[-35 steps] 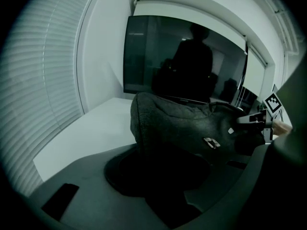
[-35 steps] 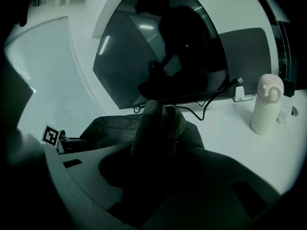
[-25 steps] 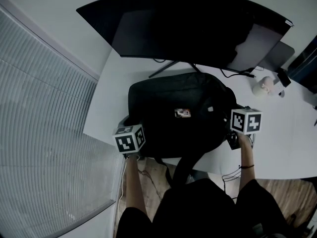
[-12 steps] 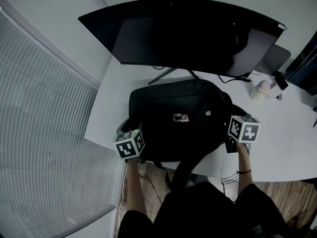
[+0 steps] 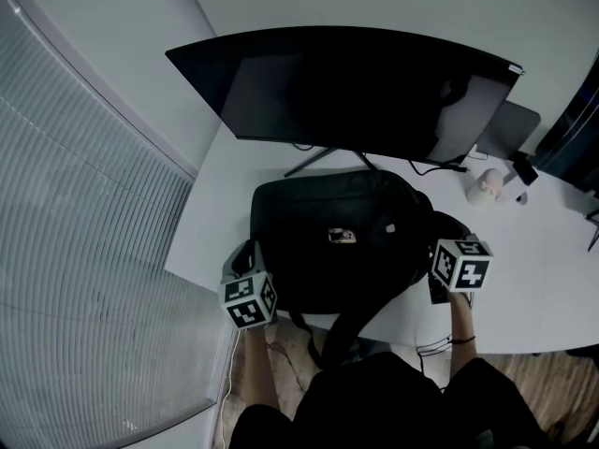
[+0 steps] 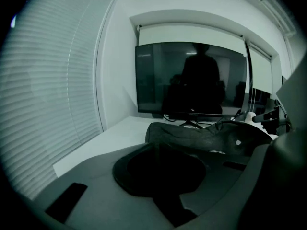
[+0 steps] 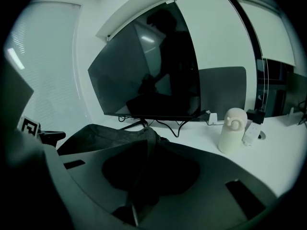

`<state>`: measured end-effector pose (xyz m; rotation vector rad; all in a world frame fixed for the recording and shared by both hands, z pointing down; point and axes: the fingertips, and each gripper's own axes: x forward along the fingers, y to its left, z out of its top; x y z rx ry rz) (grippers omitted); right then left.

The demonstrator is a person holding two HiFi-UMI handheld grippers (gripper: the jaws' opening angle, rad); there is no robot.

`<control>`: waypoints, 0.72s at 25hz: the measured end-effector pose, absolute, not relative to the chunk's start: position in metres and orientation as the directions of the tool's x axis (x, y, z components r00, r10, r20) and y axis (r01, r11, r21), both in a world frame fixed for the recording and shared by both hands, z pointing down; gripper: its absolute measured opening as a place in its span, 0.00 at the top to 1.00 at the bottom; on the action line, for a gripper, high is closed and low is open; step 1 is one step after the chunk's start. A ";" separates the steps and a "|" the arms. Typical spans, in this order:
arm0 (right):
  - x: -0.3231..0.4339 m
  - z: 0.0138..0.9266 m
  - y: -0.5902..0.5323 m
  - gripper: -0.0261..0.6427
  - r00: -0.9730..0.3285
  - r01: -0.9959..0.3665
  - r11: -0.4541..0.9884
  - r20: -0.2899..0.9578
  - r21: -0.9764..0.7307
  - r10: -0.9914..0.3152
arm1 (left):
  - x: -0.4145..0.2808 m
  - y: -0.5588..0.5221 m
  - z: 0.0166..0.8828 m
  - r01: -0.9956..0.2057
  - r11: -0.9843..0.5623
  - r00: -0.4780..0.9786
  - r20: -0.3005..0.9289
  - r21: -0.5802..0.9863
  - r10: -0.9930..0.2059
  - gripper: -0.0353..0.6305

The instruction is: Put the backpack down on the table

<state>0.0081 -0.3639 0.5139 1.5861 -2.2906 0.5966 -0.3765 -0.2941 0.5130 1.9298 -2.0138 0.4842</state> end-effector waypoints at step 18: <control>-0.005 0.434 -0.325 0.94 -0.503 -0.862 0.475 0.184 -0.178 -0.844 | -0.336 -0.247 0.449 -0.998 -0.061 0.059 0.328 0.005 -0.943 0.92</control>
